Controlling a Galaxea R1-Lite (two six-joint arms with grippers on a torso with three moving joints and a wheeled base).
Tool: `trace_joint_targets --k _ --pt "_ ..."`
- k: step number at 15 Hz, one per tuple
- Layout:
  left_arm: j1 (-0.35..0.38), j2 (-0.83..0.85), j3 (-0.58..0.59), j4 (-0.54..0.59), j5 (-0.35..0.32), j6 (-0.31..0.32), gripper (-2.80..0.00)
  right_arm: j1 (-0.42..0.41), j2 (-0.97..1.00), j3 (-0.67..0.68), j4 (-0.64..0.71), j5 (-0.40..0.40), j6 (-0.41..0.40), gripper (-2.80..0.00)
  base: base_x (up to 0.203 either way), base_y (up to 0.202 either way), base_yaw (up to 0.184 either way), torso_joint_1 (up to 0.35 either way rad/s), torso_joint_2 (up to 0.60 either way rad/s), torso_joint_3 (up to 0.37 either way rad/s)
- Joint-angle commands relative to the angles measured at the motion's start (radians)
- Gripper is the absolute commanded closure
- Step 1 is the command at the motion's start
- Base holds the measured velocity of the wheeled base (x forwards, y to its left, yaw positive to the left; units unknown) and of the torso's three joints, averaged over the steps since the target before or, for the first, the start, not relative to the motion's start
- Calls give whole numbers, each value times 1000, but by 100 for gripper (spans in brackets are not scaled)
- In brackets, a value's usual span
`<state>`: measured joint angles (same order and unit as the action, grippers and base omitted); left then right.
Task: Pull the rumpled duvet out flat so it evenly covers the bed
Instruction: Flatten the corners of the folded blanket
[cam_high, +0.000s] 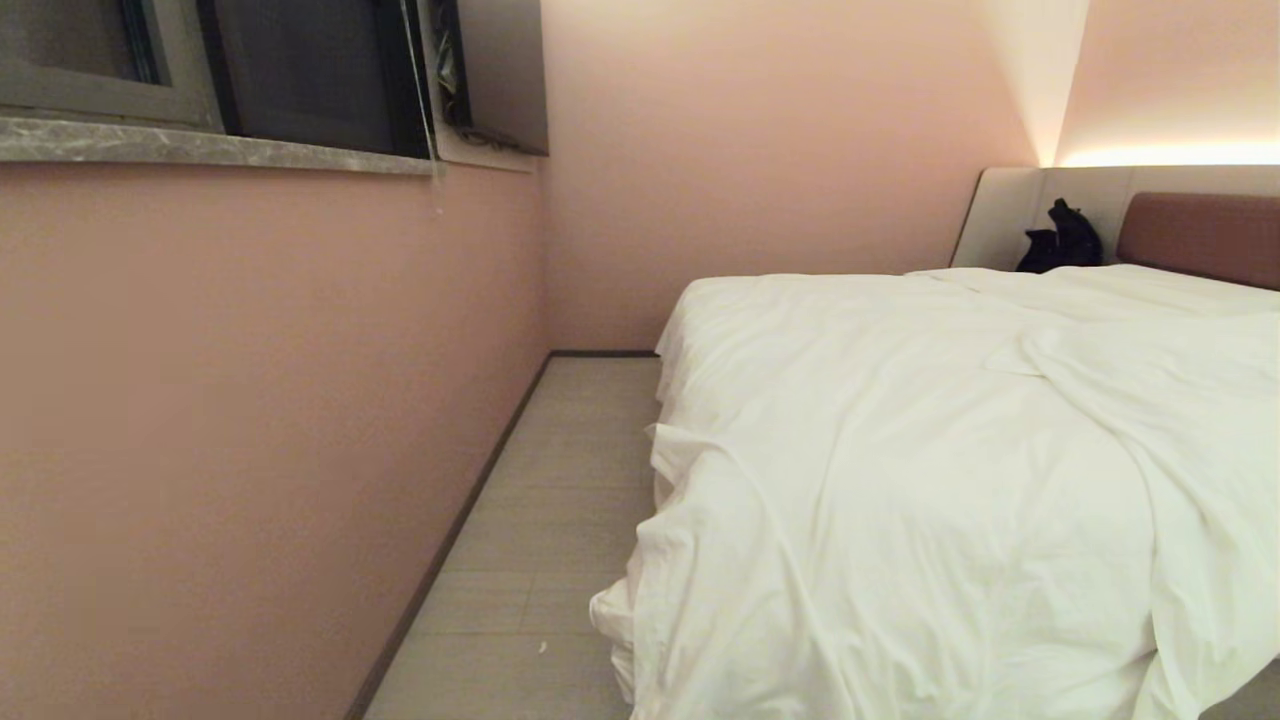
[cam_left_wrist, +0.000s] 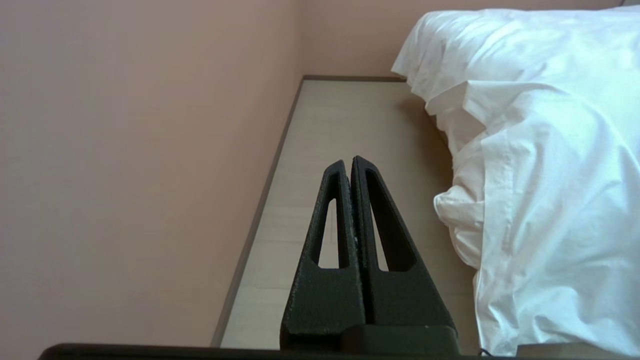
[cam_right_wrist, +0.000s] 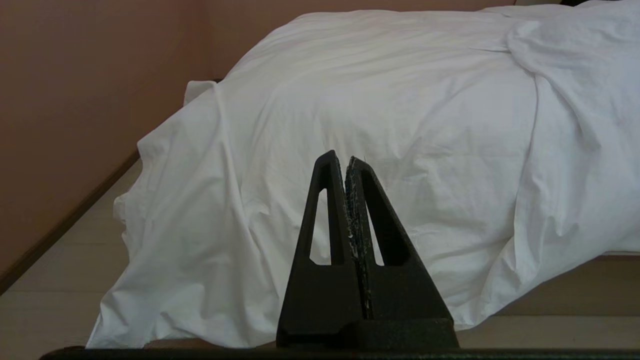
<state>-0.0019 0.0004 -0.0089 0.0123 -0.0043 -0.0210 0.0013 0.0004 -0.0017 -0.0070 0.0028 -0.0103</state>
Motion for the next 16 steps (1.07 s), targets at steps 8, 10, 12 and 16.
trace_joint_targets --k 8,10,12,16 --pt "0 0 0 0 0 -2 0 0 0 0 -1 0 0 0 0 -144 3 2 0 2" --pt "0 0 0 -2 0 -2 0 0 0 0 -1 0 0 0 0 -195 2 4 3 4" --pt "0 0 0 -2 0 -5 0 0 0 0 -1 0 0 0 0 -190 -3 2 3 6" --pt "0 0 0 -2 0 -10 0 0 0 0 -1 0 0 0 0 -193 0 1 -2 0"
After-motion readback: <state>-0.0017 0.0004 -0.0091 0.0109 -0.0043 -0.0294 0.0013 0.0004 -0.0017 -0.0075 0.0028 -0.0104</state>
